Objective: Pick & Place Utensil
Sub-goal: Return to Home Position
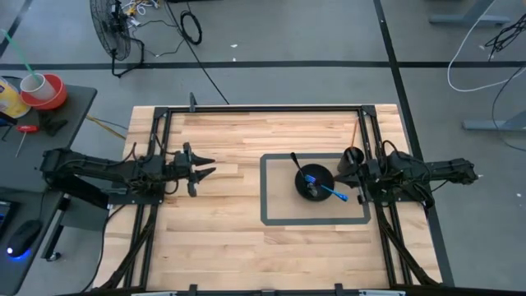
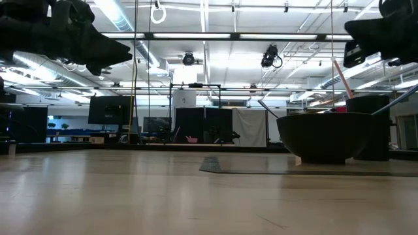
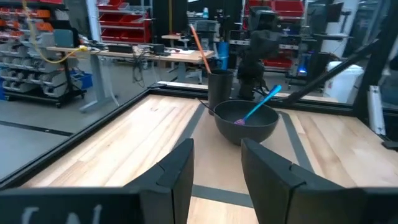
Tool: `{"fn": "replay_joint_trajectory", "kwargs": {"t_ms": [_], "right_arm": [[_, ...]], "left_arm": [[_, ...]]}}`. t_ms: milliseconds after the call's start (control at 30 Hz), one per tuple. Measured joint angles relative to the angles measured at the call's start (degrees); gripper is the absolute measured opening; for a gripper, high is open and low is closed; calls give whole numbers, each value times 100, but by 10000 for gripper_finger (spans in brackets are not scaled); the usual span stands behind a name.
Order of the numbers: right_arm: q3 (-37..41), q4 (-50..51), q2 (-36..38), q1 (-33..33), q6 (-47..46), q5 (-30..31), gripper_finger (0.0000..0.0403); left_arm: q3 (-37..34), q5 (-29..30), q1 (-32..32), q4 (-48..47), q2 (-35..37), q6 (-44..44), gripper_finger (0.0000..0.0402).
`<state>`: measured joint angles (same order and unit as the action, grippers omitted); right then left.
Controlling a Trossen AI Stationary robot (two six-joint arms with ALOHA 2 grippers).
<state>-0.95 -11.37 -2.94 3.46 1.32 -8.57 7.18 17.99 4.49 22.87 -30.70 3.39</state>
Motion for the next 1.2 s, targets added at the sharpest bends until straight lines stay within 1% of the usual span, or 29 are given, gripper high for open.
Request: {"fn": "replay_joint_trajectory", "kwargs": {"t_ms": [100,200,233,400,500,700,867,1033,1200], "right_arm": [[0,52,2,0,-195,267,10],[0,264,2,0,-438,268,15],[1,336,0,0,-513,188,17],[4,327,-22,2,-823,-242,17],[4,327,-22,2,-1037,-282,17],[4,331,-24,2,-926,-285,17],[4,332,-24,2,-924,-285,17],[4,332,-24,2,-922,-285,17],[4,331,-24,0,-920,-285,17]], "left_arm": [[-211,-233,-2,148,13,49,138],[-659,-443,0,851,13,186,138],[-662,-502,8,893,17,236,138],[-657,-582,93,695,39,217,138],[-658,-585,98,544,44,232,138],[-660,-599,98,333,75,343,138],[-660,-497,99,-46,563,150,138],[-660,-908,103,-506,1410,136,138],[-660,-981,101,-1044,2135,130,138]]}}
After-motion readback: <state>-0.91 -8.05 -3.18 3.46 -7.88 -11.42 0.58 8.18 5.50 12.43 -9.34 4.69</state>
